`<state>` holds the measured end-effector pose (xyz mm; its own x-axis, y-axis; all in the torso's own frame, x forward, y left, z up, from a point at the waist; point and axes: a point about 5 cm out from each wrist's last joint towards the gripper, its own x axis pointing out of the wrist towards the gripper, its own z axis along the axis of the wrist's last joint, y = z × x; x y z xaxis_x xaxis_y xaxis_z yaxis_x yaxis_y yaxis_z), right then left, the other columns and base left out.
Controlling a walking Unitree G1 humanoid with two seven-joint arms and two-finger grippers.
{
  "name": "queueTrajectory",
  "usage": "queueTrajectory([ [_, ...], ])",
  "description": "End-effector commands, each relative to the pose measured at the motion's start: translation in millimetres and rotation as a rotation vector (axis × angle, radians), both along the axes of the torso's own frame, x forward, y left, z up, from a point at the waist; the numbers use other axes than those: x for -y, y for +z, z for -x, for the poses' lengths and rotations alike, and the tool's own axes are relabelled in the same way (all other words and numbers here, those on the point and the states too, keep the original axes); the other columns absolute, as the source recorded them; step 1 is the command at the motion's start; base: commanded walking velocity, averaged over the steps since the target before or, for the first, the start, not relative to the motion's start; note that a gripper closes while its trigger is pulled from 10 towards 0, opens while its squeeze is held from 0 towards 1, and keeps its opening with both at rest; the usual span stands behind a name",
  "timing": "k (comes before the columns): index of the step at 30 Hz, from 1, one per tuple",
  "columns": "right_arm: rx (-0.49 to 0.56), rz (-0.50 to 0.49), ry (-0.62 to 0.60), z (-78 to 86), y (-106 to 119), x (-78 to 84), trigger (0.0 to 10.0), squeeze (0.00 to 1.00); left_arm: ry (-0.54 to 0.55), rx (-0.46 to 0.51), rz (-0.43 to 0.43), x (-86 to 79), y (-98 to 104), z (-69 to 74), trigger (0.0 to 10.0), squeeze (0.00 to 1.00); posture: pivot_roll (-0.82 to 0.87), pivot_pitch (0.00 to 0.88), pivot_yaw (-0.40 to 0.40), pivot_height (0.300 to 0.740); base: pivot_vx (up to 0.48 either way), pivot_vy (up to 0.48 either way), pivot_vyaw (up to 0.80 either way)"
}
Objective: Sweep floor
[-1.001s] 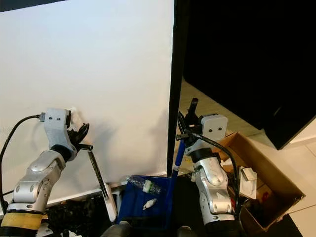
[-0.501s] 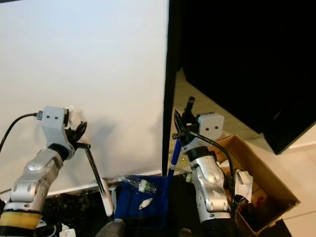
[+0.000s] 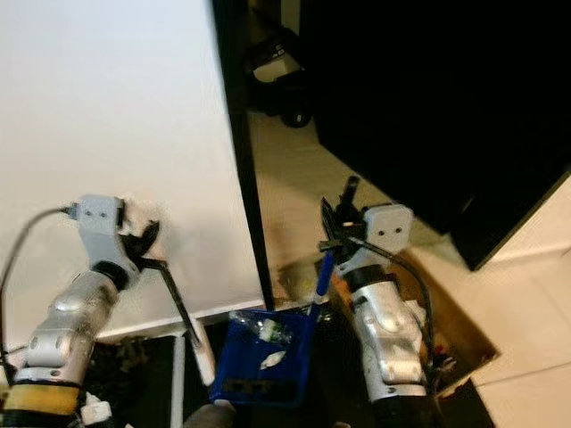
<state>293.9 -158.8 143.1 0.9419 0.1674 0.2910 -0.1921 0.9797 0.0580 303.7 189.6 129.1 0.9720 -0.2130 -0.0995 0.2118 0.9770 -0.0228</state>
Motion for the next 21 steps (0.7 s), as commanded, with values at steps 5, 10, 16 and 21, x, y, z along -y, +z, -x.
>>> queueTrajectory([
  [5, 0.022, -0.007, 0.017, 0.2, 4.5, -5.0, 10.0, 0.0, 0.014, 0.019, -0.009, -4.2, 2.4, -0.1, 10.0, 0.0, 0.13, 0.111, 0.065, 0.74, 0.0, 0.0, 0.0],
  [10, 0.022, -0.007, 0.018, 0.5, 4.6, -5.2, 10.0, 0.0, 0.014, 0.021, -0.006, -4.4, 2.5, 0.0, 10.0, 0.0, 0.13, 0.112, 0.066, 0.74, 0.0, 0.0, 0.0],
  [16, 0.022, -0.007, 0.019, 0.7, 4.8, -5.5, 10.0, 0.0, 0.016, 0.02, -0.004, -4.7, 2.5, -0.4, 10.0, 0.0, 0.13, 0.114, 0.065, 0.74, 0.0, 0.0, 0.0],
  [21, 0.021, -0.006, 0.02, 0.8, 4.7, -5.9, 10.0, 0.0, 0.017, 0.017, -0.004, -5.1, 2.2, -0.5, 10.0, 0.0, 0.13, 0.115, 0.064, 0.74, 0.0, 0.0, 0.0],
])
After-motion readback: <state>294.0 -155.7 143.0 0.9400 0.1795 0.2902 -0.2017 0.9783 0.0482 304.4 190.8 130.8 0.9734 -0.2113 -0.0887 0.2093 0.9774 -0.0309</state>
